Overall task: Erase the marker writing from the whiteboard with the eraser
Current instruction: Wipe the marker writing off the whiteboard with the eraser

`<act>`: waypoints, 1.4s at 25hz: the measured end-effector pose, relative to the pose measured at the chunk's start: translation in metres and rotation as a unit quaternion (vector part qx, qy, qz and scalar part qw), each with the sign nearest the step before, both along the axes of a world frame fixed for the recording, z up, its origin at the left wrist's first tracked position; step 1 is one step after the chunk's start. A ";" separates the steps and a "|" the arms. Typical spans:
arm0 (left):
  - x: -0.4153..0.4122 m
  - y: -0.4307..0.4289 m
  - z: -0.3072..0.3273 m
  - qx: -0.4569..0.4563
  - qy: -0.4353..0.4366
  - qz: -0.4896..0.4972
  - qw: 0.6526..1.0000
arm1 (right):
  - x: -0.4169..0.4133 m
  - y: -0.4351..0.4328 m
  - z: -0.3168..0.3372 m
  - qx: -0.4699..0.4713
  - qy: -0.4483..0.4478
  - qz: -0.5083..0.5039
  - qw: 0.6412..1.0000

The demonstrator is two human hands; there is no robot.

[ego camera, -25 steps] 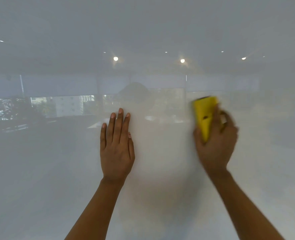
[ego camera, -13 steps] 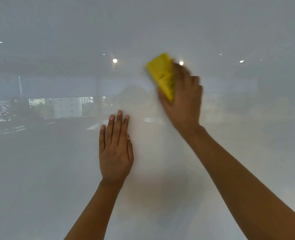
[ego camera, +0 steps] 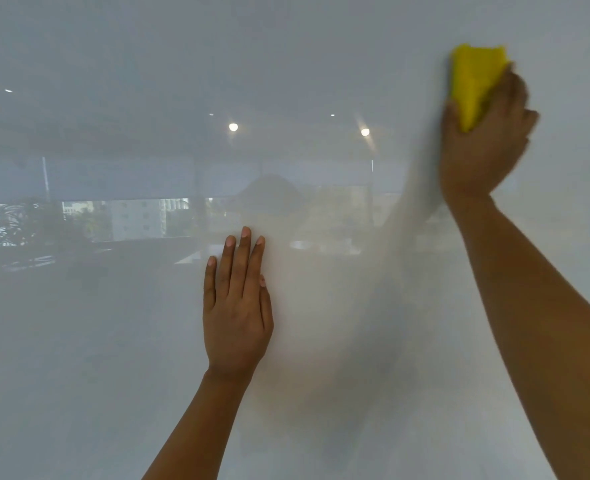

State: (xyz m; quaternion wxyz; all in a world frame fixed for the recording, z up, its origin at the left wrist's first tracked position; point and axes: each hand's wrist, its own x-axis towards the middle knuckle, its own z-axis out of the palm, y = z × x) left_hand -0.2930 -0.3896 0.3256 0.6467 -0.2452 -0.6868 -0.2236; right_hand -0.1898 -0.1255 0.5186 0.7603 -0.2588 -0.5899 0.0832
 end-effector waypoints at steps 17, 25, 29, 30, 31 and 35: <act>0.001 0.000 0.000 -0.005 -0.017 -0.007 1.000 | -0.012 -0.099 -0.318 -0.006 -0.083 0.096 0.992; 0.003 -0.013 0.000 -0.047 -0.027 -0.063 0.997 | -0.012 -0.099 -0.237 0.239 -0.151 0.069 0.957; 0.005 -0.025 0.000 -0.052 -0.045 -0.189 0.980 | -0.014 -0.103 -0.162 -0.045 0.008 0.102 0.994; 0.007 -0.028 -0.001 -0.044 -0.053 -0.223 0.972 | -0.017 -0.110 -0.153 -0.055 0.008 0.099 0.993; 0.010 -0.030 -0.003 -0.029 -0.065 -0.256 0.964 | -0.021 -0.119 -0.151 -0.028 -0.011 0.091 0.995; 0.021 -0.038 -0.007 0.080 -0.121 -0.389 0.910 | -0.037 -0.160 -0.196 0.266 -0.157 0.058 0.949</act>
